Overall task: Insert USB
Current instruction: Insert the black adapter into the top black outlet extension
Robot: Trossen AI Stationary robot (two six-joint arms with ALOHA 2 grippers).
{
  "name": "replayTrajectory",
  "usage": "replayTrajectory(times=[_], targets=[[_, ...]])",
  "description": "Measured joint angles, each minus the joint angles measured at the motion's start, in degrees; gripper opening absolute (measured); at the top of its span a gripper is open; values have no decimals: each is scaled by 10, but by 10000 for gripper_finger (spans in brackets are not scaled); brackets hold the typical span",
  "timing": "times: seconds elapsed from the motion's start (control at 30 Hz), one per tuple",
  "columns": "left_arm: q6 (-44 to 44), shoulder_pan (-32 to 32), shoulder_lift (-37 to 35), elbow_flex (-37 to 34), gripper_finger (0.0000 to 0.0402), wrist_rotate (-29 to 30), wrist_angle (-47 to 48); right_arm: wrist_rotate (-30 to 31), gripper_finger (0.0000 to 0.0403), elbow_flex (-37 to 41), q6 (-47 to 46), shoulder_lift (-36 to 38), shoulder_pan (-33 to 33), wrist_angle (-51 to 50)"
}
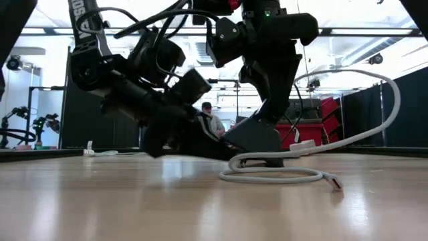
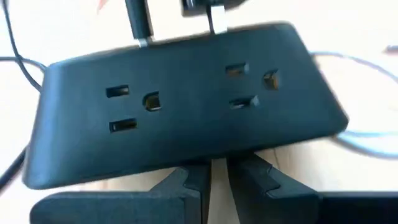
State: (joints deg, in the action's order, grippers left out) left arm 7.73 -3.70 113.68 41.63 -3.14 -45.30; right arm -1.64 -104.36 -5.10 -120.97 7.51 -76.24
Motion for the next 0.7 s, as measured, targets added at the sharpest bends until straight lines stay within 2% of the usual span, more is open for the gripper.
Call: replayTrajectory(times=[0.37, 0.7], targets=[[-28, 0, -11, -7, 39, 0, -4, -4, 143, 0, -17, 1, 1, 33], [-56, 0, -11, -14, 39, 10, -14, 18, 143, 17, -129, 0, 1, 75]])
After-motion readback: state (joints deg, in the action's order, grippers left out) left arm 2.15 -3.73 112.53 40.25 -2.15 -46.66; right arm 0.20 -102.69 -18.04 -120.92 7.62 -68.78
